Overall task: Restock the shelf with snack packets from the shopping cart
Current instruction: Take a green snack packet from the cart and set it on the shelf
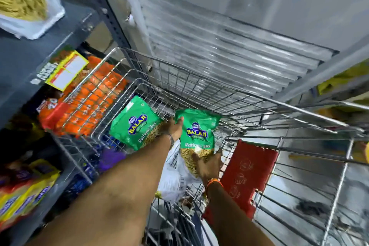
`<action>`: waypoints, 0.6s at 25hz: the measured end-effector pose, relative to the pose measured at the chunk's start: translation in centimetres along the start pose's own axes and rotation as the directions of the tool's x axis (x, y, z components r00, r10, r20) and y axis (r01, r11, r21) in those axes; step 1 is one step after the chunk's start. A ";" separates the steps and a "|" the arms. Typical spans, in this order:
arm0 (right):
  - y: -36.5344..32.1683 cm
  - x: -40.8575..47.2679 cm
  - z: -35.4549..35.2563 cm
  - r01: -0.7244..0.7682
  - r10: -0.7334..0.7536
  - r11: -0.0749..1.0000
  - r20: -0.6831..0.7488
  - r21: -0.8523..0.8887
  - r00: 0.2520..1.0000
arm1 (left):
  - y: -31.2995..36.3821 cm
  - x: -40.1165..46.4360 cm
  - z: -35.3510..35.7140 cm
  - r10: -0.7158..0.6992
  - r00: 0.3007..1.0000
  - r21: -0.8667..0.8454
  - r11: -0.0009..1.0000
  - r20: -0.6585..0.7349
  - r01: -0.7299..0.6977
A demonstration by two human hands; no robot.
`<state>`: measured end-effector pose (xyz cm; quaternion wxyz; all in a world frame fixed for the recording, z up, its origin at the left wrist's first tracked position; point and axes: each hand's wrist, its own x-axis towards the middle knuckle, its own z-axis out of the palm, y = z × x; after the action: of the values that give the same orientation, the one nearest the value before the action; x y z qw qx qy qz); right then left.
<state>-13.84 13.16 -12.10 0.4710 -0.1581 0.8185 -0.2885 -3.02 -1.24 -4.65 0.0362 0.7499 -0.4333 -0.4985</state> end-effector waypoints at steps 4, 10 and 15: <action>-1.1 1.7 -0.7 -0.001 0.003 0.999 0.064 -0.039 0.998 | 0.1 3.1 1.7 -0.064 0.993 -0.137 0.989 -0.094 0.051; 0.4 3.8 -0.6 -0.009 0.023 0.995 0.150 -0.098 0.988 | 0.0 4.4 1.8 -0.155 0.987 -0.418 0.899 -0.033 0.128; -2.5 1.5 -2.5 0.076 -0.060 0.995 0.214 -0.066 0.975 | 0.0 1.4 -0.4 -0.149 0.988 -0.557 0.824 -0.047 0.098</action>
<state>-16.78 11.21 -10.64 0.5391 -0.2331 0.7679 -0.2556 -2.58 -2.39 -5.47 0.2382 0.7551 -0.2191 -0.5702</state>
